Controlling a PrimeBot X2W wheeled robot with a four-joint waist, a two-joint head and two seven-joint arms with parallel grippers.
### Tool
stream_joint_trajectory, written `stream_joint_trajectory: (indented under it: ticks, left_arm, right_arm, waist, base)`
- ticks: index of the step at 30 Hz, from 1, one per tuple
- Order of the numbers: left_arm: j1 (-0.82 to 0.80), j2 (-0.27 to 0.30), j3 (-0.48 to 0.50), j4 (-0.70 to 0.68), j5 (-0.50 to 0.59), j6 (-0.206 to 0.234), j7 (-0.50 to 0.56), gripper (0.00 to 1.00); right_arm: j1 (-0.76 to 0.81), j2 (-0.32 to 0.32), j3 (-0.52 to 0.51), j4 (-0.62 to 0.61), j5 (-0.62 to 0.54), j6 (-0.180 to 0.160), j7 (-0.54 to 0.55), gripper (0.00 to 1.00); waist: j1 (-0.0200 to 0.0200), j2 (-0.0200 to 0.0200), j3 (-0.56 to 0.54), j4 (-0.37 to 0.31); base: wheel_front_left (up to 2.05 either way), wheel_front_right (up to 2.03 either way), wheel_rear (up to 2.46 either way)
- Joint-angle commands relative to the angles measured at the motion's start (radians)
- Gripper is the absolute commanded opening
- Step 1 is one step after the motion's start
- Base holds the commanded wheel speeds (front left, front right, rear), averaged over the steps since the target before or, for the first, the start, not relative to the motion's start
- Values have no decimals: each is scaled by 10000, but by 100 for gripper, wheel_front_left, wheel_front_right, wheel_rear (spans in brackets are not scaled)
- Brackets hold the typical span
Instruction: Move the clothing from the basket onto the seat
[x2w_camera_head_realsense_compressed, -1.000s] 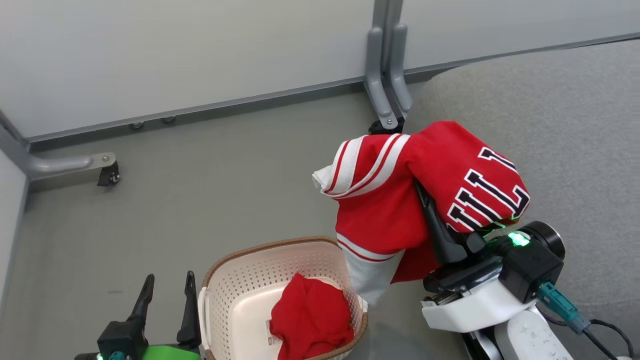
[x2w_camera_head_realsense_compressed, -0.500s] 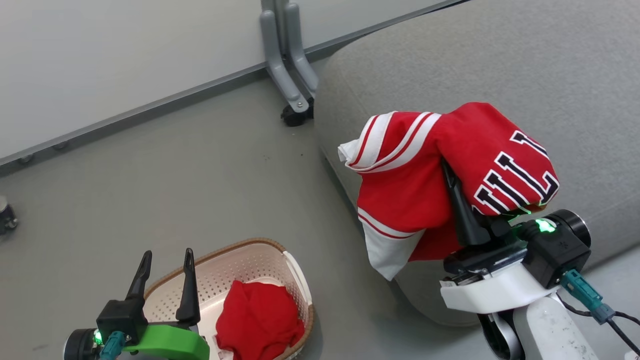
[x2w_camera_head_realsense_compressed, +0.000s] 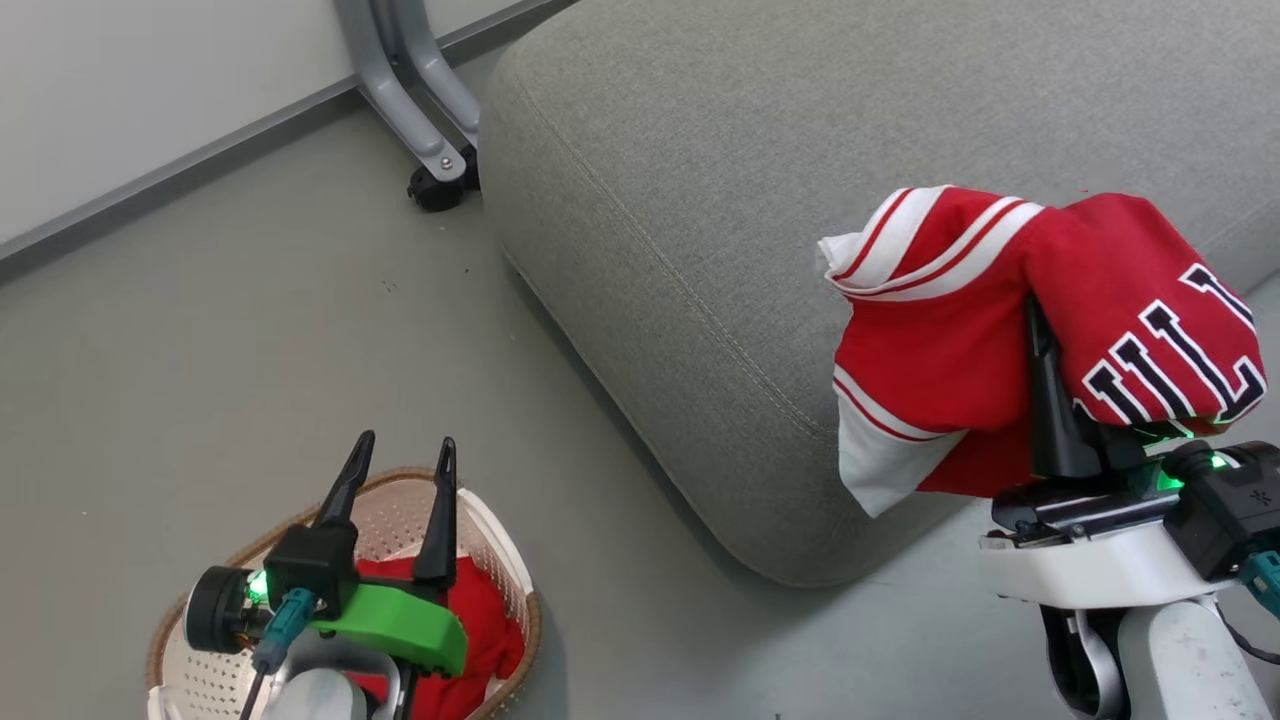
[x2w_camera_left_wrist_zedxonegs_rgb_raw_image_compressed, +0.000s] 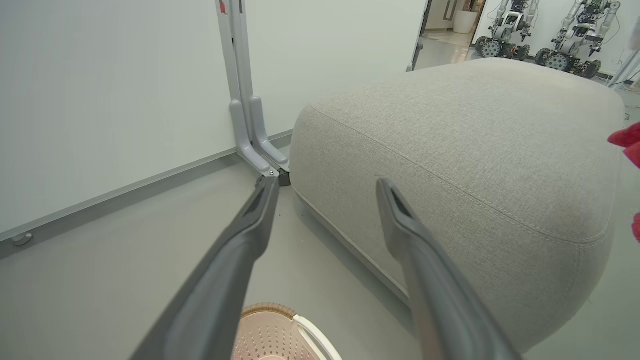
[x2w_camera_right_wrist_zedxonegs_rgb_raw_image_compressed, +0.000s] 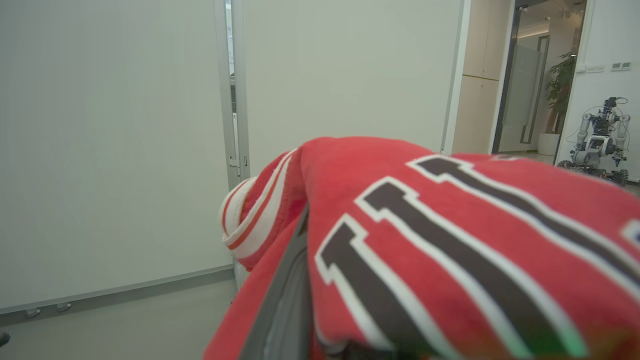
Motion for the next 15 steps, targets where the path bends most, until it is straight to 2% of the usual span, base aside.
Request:
stream_joint_trajectory:
  ticks: [1,9,15]
  left_arm:
    - [-230,48,-110,114,104,-46,6,100]
    - [-468,48,-443,307,141,-97,6,100]
    - [-381,48,-198,194,222,-105,6,100]
  right_arm:
    - [150,39,-84,-79,-114,-3,-34,0]
    - [294,60,-440,-203,74,-3,-34,0]
    - [55,59,-341,-112,2,-3,-34,0]
  waist:
    - [0,0,235,-218]
    - [0,0,336,-276]
    - [0,0,370,-227]
  base:
    - [0,0,0]
    - [0,0,0]
    - [0,0,0]
